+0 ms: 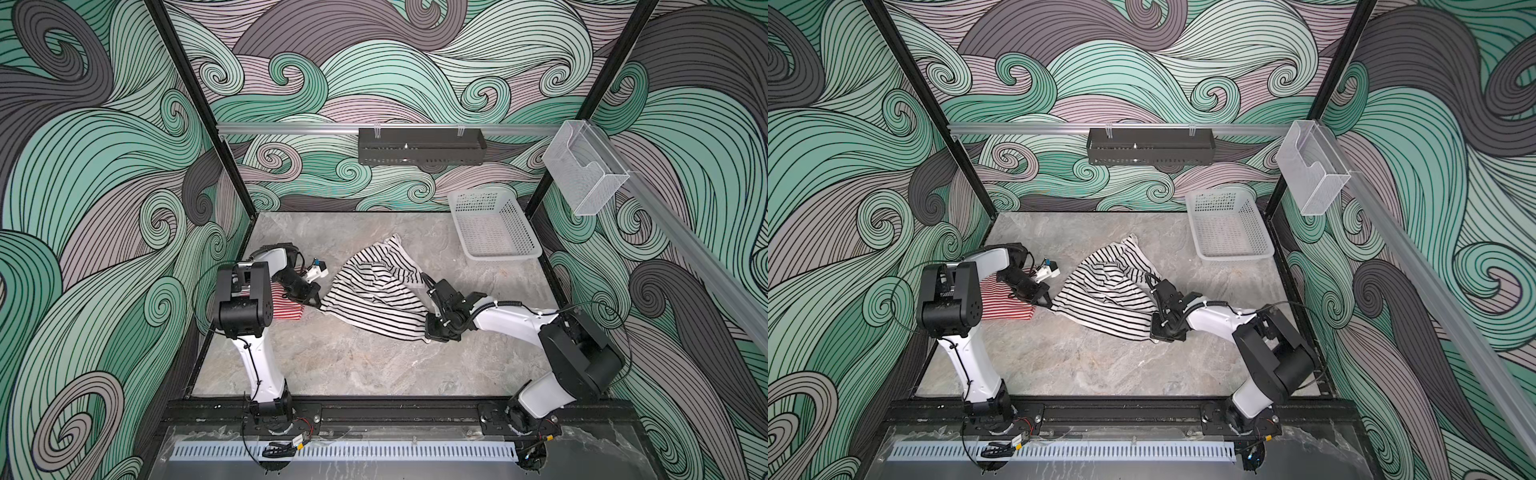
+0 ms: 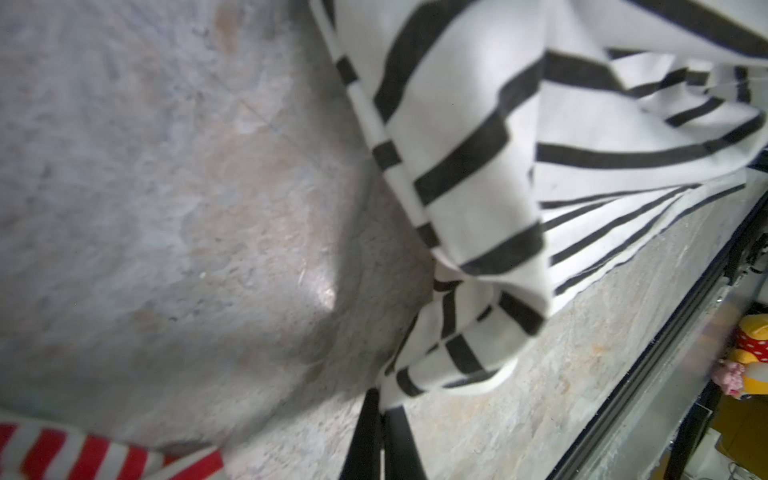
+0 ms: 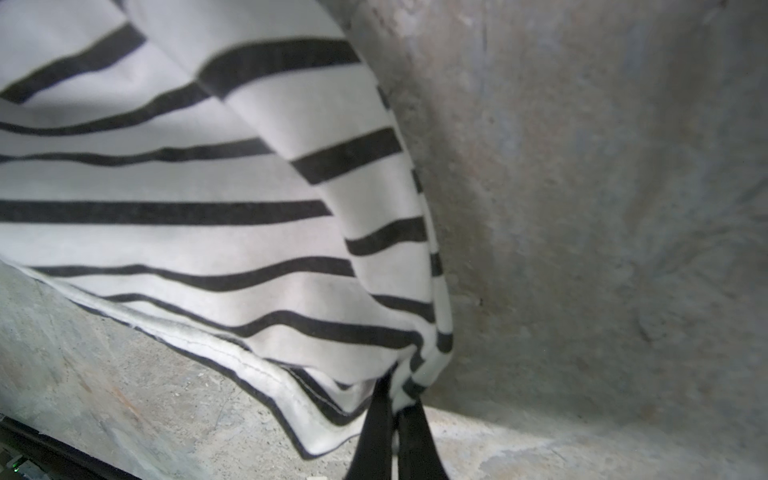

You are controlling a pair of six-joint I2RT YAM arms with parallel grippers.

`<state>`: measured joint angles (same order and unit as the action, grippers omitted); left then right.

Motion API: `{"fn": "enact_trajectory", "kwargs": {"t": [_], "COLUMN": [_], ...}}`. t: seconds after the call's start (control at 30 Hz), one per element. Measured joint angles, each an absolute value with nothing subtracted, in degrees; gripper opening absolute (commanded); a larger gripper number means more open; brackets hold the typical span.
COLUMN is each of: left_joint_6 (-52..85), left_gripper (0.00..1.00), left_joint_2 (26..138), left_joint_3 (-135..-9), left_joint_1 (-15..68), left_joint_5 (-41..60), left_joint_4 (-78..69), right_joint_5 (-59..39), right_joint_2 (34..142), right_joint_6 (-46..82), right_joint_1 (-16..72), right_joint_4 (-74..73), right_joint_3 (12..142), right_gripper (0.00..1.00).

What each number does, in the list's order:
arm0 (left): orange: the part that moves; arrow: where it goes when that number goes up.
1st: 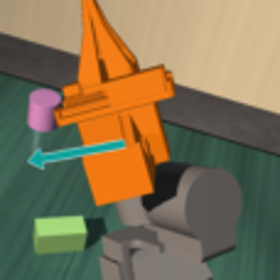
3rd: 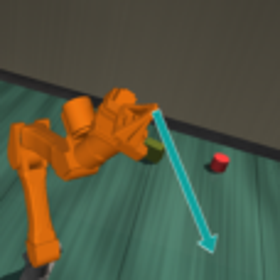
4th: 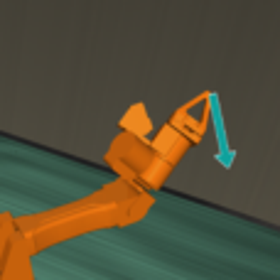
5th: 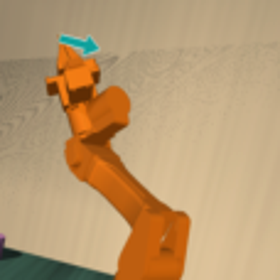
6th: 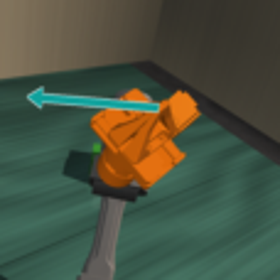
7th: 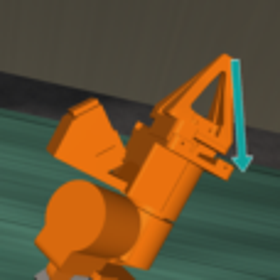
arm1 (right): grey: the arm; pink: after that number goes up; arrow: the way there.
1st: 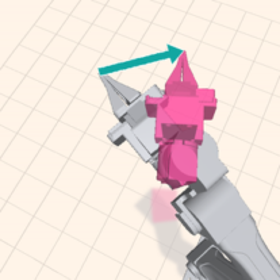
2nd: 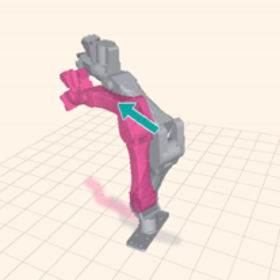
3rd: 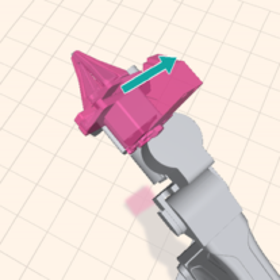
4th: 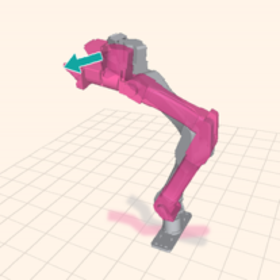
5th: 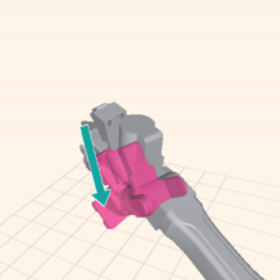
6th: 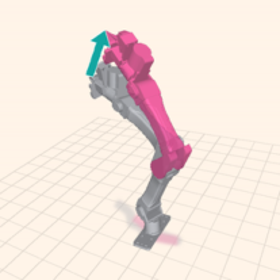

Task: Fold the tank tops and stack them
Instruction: 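Grasp the black-and-white tank top's hem corners with both grippers, then lift the tank top high by its hem with both grippers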

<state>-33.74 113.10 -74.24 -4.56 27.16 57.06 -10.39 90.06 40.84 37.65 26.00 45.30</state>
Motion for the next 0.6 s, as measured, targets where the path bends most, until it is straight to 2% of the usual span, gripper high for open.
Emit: {"fn": "enact_trajectory", "kwargs": {"t": [0.2, 0.4, 0.6], "left_joint_6": [-33.85, -31.33, -25.5], "left_gripper": [0.0, 0.0, 0.0], "left_joint_2": [109.6, 95.72, 83.13], "left_joint_3": [-78.15, -91.48, -103.22], "left_joint_1": [-4.43, -4.43, -4.43], "left_joint_5": [30.81, 33.01, 33.15], "left_joint_4": [63.59, 70.54, 72.1], "right_joint_5": [-10.41, -12.75, -16.16], "right_joint_2": [82.24, 68.53, 64.38], "right_joint_6": [38.85, 35.38, 32.88], "right_joint_1": [34.87, 26.17, 24.51], "right_joint_4": [34.68, 41.56, 46.59], "right_joint_3": [49.52, 65.36, 81.8], "right_gripper": [0.0, 0.0, 0.0]}}
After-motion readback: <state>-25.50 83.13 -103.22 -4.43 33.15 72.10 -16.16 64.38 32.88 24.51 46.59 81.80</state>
